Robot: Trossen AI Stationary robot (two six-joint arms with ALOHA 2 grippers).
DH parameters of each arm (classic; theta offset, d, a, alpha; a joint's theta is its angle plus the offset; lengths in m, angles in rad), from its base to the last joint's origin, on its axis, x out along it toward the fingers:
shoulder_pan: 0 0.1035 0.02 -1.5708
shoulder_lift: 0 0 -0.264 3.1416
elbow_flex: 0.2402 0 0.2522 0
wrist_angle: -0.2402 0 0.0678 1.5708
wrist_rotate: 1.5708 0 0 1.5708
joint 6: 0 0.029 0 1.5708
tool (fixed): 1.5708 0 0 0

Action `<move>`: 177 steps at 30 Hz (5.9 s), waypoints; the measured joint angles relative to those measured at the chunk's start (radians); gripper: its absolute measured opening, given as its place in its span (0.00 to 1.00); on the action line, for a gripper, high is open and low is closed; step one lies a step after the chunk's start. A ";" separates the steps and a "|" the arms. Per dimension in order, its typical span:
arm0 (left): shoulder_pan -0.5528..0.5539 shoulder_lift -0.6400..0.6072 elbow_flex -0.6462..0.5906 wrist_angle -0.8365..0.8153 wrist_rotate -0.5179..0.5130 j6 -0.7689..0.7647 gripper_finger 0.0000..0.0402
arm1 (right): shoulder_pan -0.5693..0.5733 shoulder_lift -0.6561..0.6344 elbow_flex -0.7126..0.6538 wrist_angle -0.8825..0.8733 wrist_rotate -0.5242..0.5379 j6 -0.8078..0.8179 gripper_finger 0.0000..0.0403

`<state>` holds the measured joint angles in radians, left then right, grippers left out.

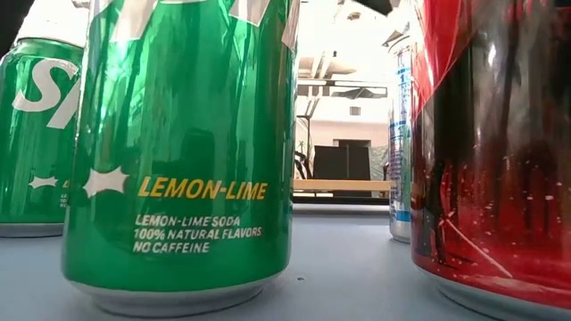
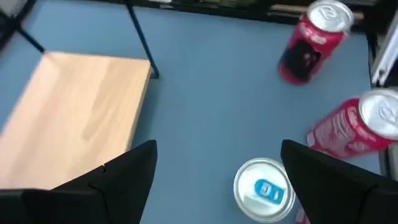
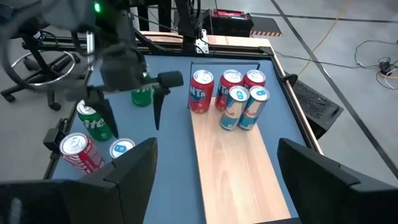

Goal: Place canned beverage on shelf
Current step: Put the blue soda can on the shelf aligned with other blue soda cans

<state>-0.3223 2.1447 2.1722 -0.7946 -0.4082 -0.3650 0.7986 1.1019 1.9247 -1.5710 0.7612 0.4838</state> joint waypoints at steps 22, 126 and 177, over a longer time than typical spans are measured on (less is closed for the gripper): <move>-0.125 0.040 -0.077 0.122 -0.270 -0.226 0.82 | 0.000 0.004 0.000 0.000 -0.001 0.059 0.79; 0.254 -0.587 -0.722 0.378 0.380 0.445 0.54 | -0.073 0.022 0.000 0.000 0.119 0.025 0.79; 0.418 -0.618 -1.054 0.529 0.439 0.593 0.54 | -0.252 0.044 0.000 0.000 0.128 0.093 0.79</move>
<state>0.0959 1.5262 1.1183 -0.2651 0.0312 0.2278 0.5468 1.1461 1.9244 -1.5707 0.8894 0.5766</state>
